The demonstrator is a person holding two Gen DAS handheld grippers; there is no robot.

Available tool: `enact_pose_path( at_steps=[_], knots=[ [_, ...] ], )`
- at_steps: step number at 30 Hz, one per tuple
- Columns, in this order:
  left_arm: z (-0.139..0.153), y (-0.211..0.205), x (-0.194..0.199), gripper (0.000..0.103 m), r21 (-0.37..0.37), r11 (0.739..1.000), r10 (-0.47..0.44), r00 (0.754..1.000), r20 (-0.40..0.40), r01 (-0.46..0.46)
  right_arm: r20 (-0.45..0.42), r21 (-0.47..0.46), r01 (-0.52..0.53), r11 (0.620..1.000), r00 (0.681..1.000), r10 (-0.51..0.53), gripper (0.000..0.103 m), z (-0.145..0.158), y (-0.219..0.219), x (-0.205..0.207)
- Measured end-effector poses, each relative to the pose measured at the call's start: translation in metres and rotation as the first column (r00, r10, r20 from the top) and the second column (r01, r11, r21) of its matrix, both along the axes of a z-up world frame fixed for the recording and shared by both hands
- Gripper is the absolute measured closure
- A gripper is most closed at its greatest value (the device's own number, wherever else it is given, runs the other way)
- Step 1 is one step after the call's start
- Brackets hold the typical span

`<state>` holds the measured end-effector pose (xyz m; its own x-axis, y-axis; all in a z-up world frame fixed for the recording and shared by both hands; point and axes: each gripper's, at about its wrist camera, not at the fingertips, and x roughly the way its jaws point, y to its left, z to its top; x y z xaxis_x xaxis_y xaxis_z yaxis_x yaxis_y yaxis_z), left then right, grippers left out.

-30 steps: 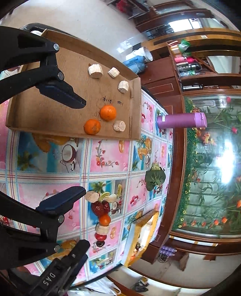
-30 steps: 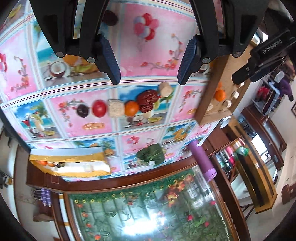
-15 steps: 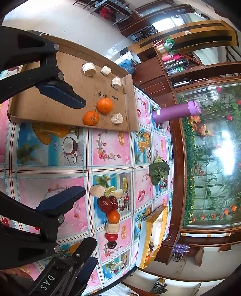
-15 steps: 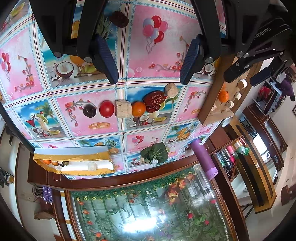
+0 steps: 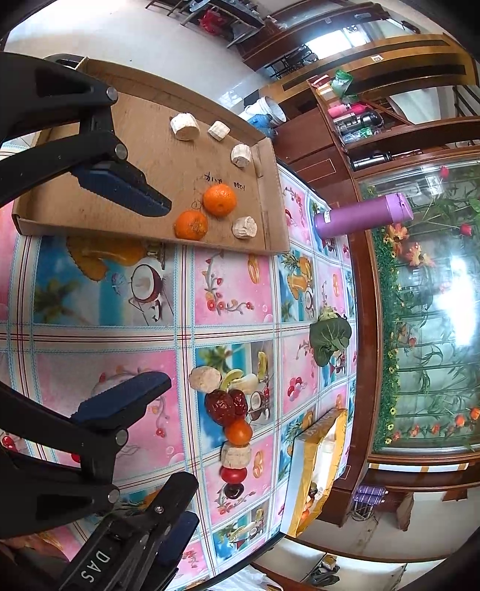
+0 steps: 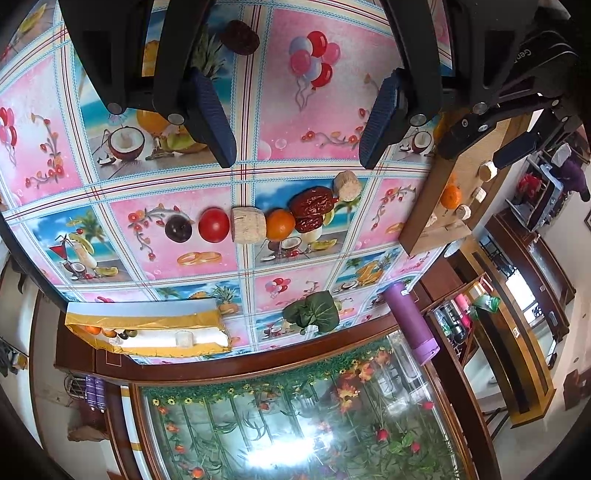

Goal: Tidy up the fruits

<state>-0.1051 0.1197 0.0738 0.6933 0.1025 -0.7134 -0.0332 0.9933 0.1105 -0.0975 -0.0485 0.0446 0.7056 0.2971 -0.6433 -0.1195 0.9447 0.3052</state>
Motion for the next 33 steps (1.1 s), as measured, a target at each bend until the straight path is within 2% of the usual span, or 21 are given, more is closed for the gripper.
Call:
enact_pose_path(
  at_steps=[11,16,18,23,29,33],
  knots=[
    [-0.01,0.0,0.008,0.018,-0.009,1.0,-0.008,0.999,-0.037,0.008,-0.016,-0.017,0.032,0.999,0.999,-0.033,0.029,-0.004,-0.016,0.007],
    [-0.016,0.003,0.014,0.018,-0.025,1.0,-0.009,0.998,-0.061,0.007,-0.015,-0.041,0.09,0.995,0.996,-0.091,0.029,0.001,-0.051,0.012],
    [-0.019,0.004,0.018,0.018,-0.038,0.999,-0.011,0.997,-0.074,0.008,-0.024,-0.069,0.12,0.99,0.992,-0.122,0.023,0.004,-0.072,0.017],
    [-0.027,-0.003,0.028,0.018,-0.056,0.998,-0.031,0.995,-0.1,0.025,-0.062,-0.158,0.179,0.971,0.98,-0.191,0.023,0.006,-0.116,0.044],
    [-0.034,-0.023,0.053,0.018,-0.055,0.994,-0.1,0.987,-0.124,0.094,-0.128,-0.132,0.104,0.986,0.984,-0.121,0.024,-0.007,-0.109,0.076],
    [-0.04,-0.032,0.075,0.018,-0.044,0.991,-0.134,0.985,-0.112,0.13,-0.092,-0.093,-0.007,0.996,0.996,-0.001,0.024,-0.009,-0.077,0.082]
  ],
)
